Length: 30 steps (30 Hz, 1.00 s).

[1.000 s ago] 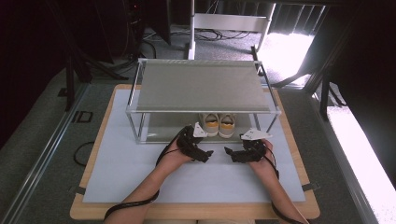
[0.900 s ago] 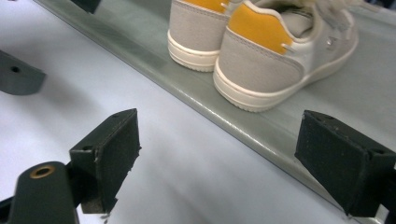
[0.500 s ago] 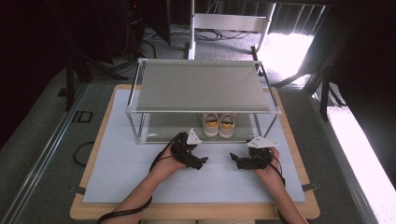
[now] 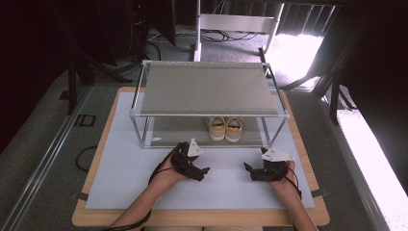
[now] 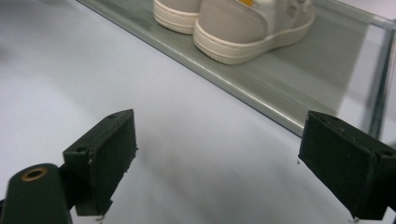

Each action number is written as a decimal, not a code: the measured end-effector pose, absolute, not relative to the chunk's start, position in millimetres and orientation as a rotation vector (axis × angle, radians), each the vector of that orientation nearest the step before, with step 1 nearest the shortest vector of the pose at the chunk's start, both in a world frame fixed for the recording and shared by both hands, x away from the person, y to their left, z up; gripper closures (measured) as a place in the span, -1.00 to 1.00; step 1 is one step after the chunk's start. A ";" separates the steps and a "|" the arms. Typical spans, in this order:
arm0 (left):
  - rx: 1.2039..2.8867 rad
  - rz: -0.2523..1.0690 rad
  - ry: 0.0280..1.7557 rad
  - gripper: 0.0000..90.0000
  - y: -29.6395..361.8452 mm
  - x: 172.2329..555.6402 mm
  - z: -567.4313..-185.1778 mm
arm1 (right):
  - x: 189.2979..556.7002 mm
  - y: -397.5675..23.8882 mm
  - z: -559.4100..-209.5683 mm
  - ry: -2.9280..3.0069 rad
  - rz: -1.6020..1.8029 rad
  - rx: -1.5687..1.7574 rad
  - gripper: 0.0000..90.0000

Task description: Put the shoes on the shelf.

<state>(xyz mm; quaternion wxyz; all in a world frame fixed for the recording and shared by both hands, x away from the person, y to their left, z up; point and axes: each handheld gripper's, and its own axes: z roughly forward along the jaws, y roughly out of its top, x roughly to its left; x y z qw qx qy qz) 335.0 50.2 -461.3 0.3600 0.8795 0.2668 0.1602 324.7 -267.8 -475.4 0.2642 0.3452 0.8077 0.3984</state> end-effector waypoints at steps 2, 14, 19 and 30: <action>2.260 0.423 0.692 -0.81 55.6 330.8 -462.7 | 322.1 -273.2 -476.2 2.174 1.086 0.941 -0.76; 2.237 0.477 0.721 -0.81 84.3 319.7 -465.6 | 318.3 -293.9 -479.0 2.179 1.076 0.947 -0.76; 2.181 0.478 0.764 -0.81 98.6 317.3 -468.6 | 317.6 -301.6 -480.0 2.197 1.080 0.939 -0.76; 2.075 0.504 0.725 -0.81 107.4 307.5 -472.8 | 317.9 -303.0 -480.6 2.208 1.090 0.942 -0.76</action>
